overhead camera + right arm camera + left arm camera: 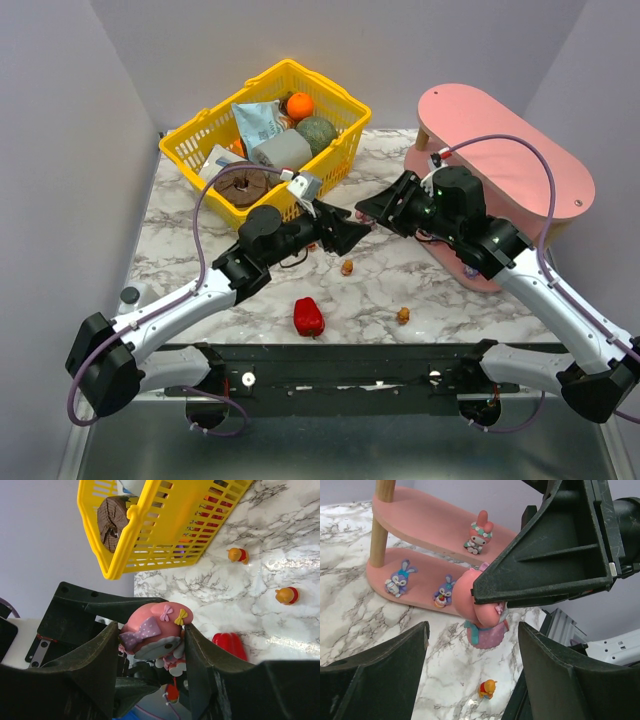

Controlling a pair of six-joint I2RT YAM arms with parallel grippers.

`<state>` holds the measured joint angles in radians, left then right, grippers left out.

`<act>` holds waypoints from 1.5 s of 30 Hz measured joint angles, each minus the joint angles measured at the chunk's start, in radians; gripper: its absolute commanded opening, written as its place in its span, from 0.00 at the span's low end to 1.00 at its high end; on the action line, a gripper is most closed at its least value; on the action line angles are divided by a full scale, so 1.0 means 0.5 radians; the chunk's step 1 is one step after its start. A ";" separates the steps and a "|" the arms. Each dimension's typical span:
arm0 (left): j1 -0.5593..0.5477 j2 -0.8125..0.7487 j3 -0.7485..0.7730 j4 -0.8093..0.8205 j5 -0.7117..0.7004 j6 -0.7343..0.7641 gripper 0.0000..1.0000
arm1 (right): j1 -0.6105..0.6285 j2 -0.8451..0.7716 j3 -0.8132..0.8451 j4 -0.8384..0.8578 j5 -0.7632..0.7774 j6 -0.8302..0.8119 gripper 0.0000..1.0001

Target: Place and organize the plastic toys onto the shelf

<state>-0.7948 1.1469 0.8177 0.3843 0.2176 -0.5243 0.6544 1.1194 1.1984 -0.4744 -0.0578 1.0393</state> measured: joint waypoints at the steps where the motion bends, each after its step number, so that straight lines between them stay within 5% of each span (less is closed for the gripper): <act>1: -0.004 0.012 0.008 0.009 0.000 0.002 0.70 | 0.000 0.000 0.003 -0.001 -0.004 0.002 0.01; 16: -0.052 0.158 0.105 0.069 -0.006 0.005 0.59 | -0.002 0.002 0.021 -0.015 -0.049 -0.020 0.01; 22: -0.065 0.199 0.137 0.066 -0.019 -0.014 0.21 | -0.004 0.004 0.021 -0.011 -0.050 -0.026 0.01; 26: -0.070 0.199 0.138 0.063 -0.038 -0.015 0.00 | -0.005 0.004 0.021 0.001 -0.047 -0.039 0.19; 36: -0.078 0.140 0.151 -0.064 -0.066 0.019 0.00 | 0.002 0.003 0.021 0.002 -0.076 -0.158 0.69; 45: -0.087 -0.112 0.147 -0.315 -0.063 0.121 0.00 | 0.008 -0.025 0.074 0.005 -0.131 -0.217 0.75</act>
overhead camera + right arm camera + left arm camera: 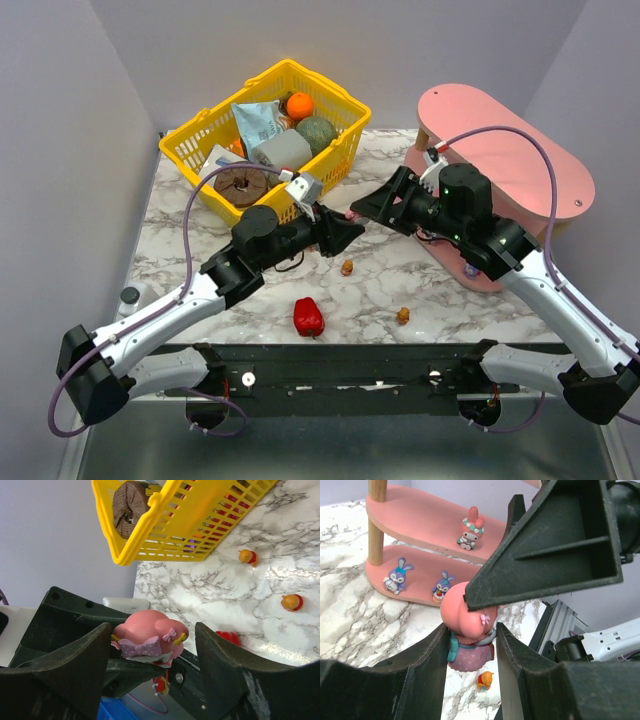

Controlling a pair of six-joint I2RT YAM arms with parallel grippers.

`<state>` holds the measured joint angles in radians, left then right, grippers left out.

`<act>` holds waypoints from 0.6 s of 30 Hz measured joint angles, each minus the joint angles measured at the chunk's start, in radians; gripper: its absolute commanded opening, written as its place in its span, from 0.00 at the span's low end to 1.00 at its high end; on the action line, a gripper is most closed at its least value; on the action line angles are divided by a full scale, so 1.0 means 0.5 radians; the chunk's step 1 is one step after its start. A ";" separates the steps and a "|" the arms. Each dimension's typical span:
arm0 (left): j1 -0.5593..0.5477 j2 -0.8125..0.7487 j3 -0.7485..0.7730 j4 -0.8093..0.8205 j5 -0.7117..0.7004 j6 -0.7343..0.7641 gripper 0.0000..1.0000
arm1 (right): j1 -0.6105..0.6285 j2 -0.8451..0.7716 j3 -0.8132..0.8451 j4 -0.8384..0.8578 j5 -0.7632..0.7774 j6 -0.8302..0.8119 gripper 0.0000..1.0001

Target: Place and organize the plastic toys onto the shelf

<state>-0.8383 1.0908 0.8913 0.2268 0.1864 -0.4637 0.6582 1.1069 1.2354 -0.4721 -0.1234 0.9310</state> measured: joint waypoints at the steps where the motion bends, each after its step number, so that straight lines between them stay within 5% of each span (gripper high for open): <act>1: 0.000 -0.032 0.000 -0.027 0.001 0.015 0.00 | 0.004 0.000 0.013 0.000 -0.012 -0.011 0.76; 10: 0.008 -0.249 0.002 -0.225 0.083 0.112 0.00 | 0.002 0.011 0.195 0.002 -0.242 -0.304 0.80; 18: 0.016 -0.246 0.179 -0.549 0.466 0.219 0.00 | 0.002 0.156 0.606 -0.070 -0.909 -0.932 0.79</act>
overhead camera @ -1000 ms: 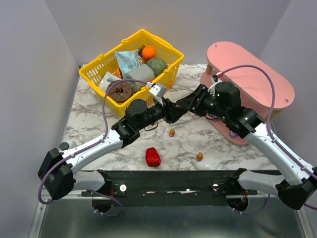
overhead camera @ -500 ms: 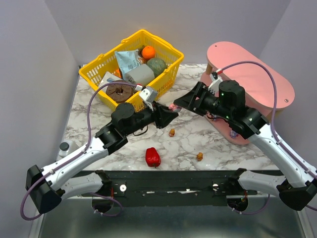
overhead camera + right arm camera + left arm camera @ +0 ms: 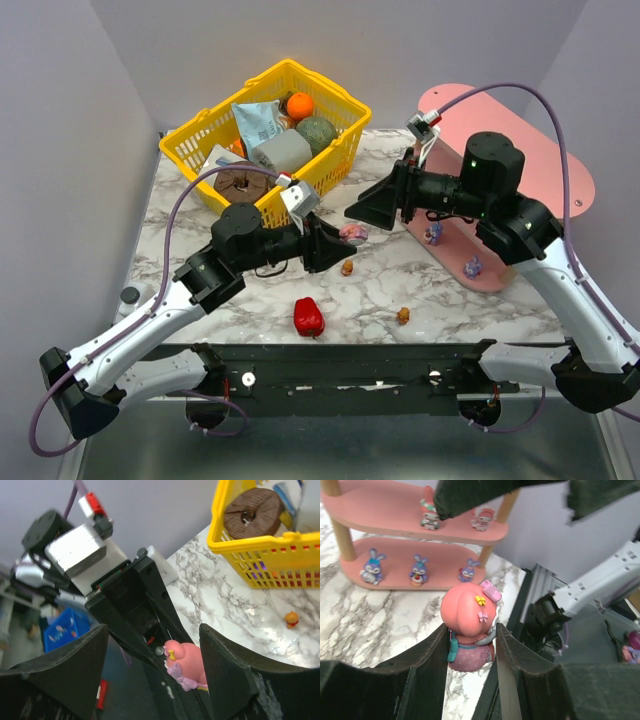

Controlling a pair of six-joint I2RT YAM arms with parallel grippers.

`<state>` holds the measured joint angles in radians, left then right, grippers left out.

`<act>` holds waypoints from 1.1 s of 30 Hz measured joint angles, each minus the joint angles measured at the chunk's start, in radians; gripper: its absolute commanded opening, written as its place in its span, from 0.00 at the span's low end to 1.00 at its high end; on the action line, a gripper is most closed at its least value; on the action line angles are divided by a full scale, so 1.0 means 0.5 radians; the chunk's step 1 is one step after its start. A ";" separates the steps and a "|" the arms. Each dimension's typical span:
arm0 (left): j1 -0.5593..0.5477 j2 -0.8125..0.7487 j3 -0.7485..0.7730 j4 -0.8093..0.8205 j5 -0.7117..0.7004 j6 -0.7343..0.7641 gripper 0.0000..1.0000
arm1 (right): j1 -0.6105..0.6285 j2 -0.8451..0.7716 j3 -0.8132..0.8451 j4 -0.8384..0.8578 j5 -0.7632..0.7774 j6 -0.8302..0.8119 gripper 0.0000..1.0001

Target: Place and organize the plastic toys onto the shelf

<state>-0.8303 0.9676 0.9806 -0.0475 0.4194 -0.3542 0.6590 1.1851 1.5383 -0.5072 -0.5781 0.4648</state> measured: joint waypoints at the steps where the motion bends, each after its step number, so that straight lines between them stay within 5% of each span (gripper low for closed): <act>1: 0.000 -0.001 0.031 -0.034 0.050 0.016 0.00 | 0.000 0.025 0.054 -0.046 -0.074 -0.090 0.79; 15: 0.008 -0.003 0.172 -0.317 0.412 0.104 0.00 | 0.000 0.000 0.119 -0.636 -0.571 -0.971 0.76; 33: 0.008 0.011 0.194 -0.308 0.493 0.053 0.00 | 0.034 0.014 -0.007 -0.595 -0.592 -1.050 0.67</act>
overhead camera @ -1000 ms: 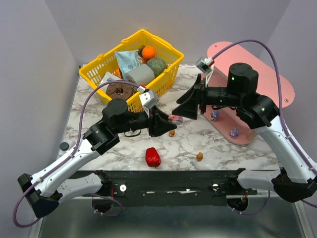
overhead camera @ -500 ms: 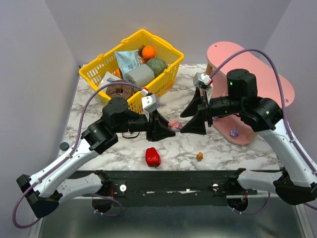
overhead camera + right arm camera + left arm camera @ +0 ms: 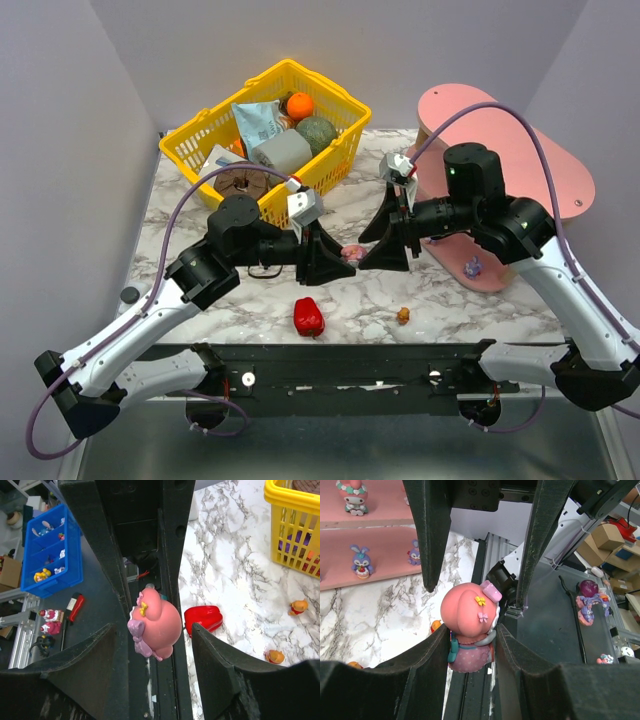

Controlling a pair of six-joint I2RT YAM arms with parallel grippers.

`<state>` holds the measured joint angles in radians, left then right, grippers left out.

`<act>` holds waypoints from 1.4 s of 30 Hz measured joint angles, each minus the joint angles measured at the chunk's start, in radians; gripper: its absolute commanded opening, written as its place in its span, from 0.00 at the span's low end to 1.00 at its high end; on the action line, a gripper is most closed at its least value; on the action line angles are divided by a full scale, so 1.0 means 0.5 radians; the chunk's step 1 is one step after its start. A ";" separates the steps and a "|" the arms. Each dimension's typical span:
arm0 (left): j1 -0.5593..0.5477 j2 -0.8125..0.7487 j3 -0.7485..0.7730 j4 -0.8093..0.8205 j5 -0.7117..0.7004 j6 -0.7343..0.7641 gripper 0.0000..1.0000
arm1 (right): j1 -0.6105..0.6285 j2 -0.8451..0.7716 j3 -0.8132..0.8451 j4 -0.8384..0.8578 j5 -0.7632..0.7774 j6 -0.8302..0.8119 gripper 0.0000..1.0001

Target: Place and organize the plastic toys onto the shelf

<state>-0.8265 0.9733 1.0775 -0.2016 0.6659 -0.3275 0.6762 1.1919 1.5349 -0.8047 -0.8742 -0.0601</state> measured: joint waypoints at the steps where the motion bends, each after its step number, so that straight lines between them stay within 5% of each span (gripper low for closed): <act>1: 0.000 0.003 0.000 0.003 0.002 -0.005 0.00 | 0.006 0.004 -0.002 0.007 -0.001 0.005 0.66; 9: 0.000 0.018 0.000 0.012 0.005 -0.031 0.00 | 0.047 0.047 -0.036 0.045 -0.005 0.019 0.66; 15: 0.002 0.018 0.000 0.024 0.011 -0.035 0.00 | 0.066 0.052 -0.050 0.053 -0.005 0.032 0.45; 19: 0.004 0.015 0.000 0.022 0.034 -0.034 0.00 | 0.069 0.053 -0.050 0.050 -0.009 0.037 0.08; 25: 0.011 0.015 0.000 0.001 0.040 -0.034 0.04 | 0.072 0.066 -0.050 0.045 -0.010 0.047 0.01; 33: 0.014 0.014 0.000 -0.006 0.041 -0.029 0.55 | 0.076 0.072 -0.040 0.040 0.032 0.085 0.01; 42: 0.026 0.005 0.000 -0.043 -0.053 0.036 0.84 | 0.090 0.148 0.079 0.003 0.275 0.172 0.01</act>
<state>-0.8135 0.9756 1.0775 -0.2230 0.6395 -0.3096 0.7212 1.2659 1.5745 -0.8032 -0.7364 0.0261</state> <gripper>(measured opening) 0.748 0.502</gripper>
